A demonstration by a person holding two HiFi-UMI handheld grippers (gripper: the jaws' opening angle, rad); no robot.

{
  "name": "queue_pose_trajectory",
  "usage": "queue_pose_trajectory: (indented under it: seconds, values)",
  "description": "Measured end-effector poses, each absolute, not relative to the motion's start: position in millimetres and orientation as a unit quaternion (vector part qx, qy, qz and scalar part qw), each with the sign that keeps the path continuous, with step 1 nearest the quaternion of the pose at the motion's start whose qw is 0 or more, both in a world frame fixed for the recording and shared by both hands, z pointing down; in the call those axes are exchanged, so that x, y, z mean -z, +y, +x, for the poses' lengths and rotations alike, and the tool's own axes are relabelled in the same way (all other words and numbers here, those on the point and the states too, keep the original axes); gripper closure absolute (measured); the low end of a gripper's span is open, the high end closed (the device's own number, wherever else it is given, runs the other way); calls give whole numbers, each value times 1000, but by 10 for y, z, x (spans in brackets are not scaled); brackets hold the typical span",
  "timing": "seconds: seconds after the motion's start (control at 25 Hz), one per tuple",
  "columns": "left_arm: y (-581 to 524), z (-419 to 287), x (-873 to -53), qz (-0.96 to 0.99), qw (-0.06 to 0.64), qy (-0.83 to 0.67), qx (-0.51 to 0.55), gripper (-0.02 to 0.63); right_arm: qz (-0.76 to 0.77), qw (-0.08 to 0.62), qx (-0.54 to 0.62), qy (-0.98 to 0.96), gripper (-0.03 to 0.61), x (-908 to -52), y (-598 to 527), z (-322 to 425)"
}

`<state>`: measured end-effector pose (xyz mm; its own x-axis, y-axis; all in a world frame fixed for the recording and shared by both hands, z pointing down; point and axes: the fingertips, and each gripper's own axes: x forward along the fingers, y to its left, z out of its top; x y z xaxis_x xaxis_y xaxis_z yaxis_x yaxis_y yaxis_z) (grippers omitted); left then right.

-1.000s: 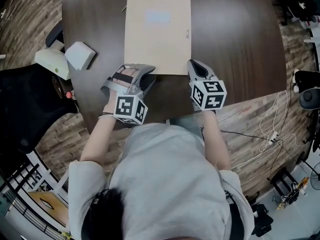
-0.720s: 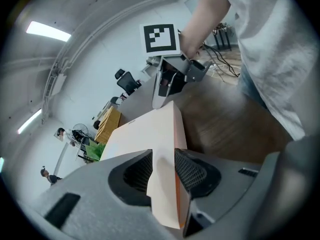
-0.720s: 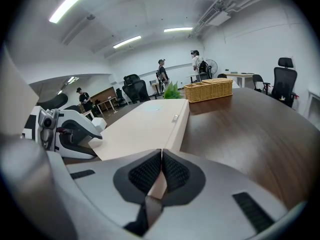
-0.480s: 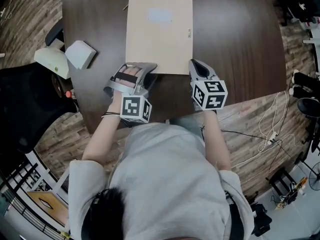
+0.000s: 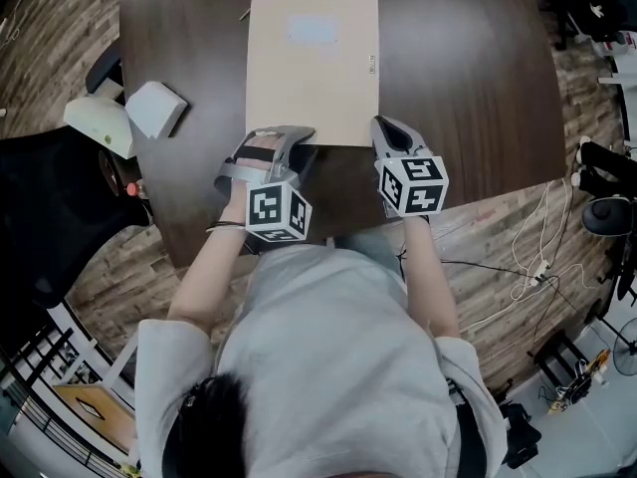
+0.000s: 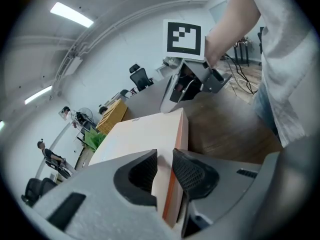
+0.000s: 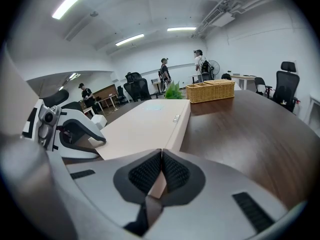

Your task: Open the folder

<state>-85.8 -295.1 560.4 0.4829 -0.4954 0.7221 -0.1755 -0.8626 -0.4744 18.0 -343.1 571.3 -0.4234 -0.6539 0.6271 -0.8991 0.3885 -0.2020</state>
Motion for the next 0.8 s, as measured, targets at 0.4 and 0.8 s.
queue_pose_trajectory:
  seconds: [0.4, 0.8]
  values:
    - [-2965, -908, -5442, -871, 101, 274, 395, 549, 476, 237, -266, -804, 568, -5730, -3427, 174]
    - [-2994, -959, -5301, -883, 44, 335, 325, 554, 475, 231, -276, -803, 568, -5733, -3415, 170]
